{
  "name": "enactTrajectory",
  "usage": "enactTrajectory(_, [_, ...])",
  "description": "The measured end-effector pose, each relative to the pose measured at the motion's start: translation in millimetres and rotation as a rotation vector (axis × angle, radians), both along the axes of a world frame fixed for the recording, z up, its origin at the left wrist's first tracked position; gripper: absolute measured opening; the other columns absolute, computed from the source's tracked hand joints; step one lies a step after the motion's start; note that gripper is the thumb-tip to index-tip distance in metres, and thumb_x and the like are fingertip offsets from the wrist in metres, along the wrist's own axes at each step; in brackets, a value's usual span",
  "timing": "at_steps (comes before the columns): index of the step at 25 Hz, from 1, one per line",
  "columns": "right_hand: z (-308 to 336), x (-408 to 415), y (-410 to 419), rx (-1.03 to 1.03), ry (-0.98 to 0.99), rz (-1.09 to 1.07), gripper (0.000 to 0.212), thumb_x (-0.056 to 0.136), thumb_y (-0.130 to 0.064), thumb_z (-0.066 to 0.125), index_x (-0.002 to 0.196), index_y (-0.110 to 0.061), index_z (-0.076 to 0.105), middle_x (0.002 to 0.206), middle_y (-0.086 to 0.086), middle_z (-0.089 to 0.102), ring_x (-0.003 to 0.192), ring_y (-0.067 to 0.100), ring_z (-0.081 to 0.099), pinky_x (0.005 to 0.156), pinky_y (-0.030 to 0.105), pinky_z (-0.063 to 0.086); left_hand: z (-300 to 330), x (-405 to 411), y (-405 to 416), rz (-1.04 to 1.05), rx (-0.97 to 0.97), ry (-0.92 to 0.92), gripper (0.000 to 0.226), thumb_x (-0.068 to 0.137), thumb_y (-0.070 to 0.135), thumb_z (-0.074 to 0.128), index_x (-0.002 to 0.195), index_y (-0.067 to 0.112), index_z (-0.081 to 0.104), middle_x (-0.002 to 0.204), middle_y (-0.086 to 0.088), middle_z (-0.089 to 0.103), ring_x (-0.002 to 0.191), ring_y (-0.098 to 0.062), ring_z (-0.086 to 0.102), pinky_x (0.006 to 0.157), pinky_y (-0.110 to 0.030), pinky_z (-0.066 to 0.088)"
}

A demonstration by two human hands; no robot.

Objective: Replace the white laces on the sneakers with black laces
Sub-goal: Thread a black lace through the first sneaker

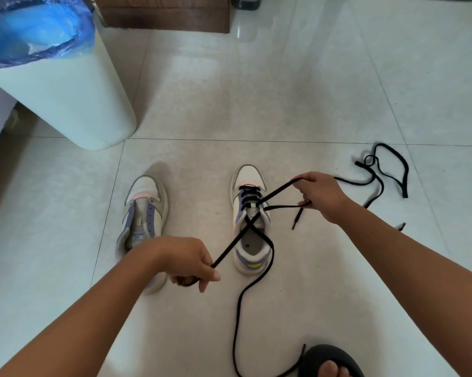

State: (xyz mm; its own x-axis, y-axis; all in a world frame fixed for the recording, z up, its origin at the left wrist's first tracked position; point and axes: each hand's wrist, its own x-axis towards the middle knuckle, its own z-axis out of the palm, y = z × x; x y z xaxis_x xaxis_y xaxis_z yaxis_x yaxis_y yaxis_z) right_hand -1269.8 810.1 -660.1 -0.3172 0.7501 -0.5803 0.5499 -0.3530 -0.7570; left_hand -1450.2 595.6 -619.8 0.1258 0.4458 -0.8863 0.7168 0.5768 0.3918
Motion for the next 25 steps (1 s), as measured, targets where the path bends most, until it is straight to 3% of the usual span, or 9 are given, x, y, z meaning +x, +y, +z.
enactTrajectory(2, [-0.1,-0.6,-2.9,-0.111,0.08,0.002,0.005,0.087,-0.014,0.063,0.089,-0.009,0.062,0.065,0.001,0.046,0.056,0.012,0.043,0.063,0.027,0.049,-0.8,-2.5,-0.2,-0.096,-0.02,0.118,0.031,0.088,0.049,0.056,0.078,0.024,0.071,0.066,0.012,0.057,0.07,-0.007,0.054,0.07,-0.022,0.041])
enactTrajectory(5, [3.5,-0.3,-0.5,-0.254,0.163,0.055,0.004,0.087,-0.015,0.063,0.087,-0.012,0.06,0.067,-0.001,0.051,0.06,0.012,0.048,0.065,0.028,0.047,-4.8,9.1,10.5,-0.148,0.092,0.303,0.048,0.09,0.053,0.05,0.099,0.008,0.066,0.092,-0.002,0.062,0.088,-0.018,0.057,0.075,-0.029,0.041])
enactTrajectory(8, [4.3,2.3,4.5,-0.298,0.214,0.056,0.008,0.089,-0.016,0.061,0.082,-0.016,0.056,0.063,-0.002,0.043,0.056,0.011,0.041,0.067,0.028,0.045,-11.7,32.2,38.6,0.219,0.501,0.353,0.035,0.096,0.04,0.045,0.103,0.011,0.062,0.106,-0.006,0.057,0.093,-0.022,0.056,0.076,-0.032,0.041])
enactTrajectory(10, [6.8,3.4,4.2,-0.323,0.244,0.039,0.009,0.091,-0.021,0.056,0.084,-0.015,0.057,0.061,-0.002,0.039,0.052,0.011,0.039,0.068,0.029,0.046,-18.7,49.4,57.2,0.33,0.644,0.406,0.03,0.097,0.032,0.043,0.113,0.013,0.059,0.115,-0.006,0.048,0.102,-0.022,0.052,0.081,-0.033,0.043])
enactTrajectory(14, [11.1,5.8,3.7,-0.407,0.309,-0.019,0.019,0.094,-0.03,0.05,0.084,-0.016,0.056,0.06,-0.002,0.046,0.055,0.012,0.044,0.072,0.034,0.048,-43.6,70.8,70.3,0.244,0.639,0.504,0.029,0.096,0.028,0.046,0.116,0.009,0.056,0.127,-0.009,0.038,0.115,-0.025,0.041,0.087,-0.033,0.042])
enactTrajectory(20, [-1.0,12.1,-4.1,-0.419,0.421,-0.296,0.017,0.093,-0.026,0.052,0.08,-0.017,0.058,0.074,0.0,0.053,0.073,0.013,0.052,0.078,0.036,0.048,-59.6,67.7,72.9,0.299,0.61,0.576,0.026,0.097,0.03,0.043,0.111,0.011,0.055,0.124,-0.01,0.038,0.113,-0.027,0.038,0.086,-0.031,0.036])
enactTrajectory(23, [-3.6,16.1,-13.4,-0.253,0.18,-0.386,0.008,0.09,-0.022,0.054,0.087,-0.015,0.056,0.085,0.004,0.051,0.074,0.013,0.049,0.069,0.03,0.046,-62.3,67.0,74.1,0.379,0.556,0.483,0.028,0.098,0.031,0.039,0.111,0.01,0.053,0.124,-0.01,0.034,0.115,-0.028,0.035,0.092,-0.036,0.037])
enactTrajectory(25, [-9.9,14.9,-46.3,-0.051,-0.059,-0.178,0.012,0.088,-0.016,0.056,0.096,-0.012,0.048,0.084,0.006,0.05,0.066,0.013,0.046,0.058,0.026,0.041,-63.5,65.6,73.6,0.421,0.55,0.437,0.026,0.098,0.031,0.04,0.108,0.01,0.052,0.124,-0.009,0.033,0.114,-0.027,0.036,0.093,-0.038,0.039])
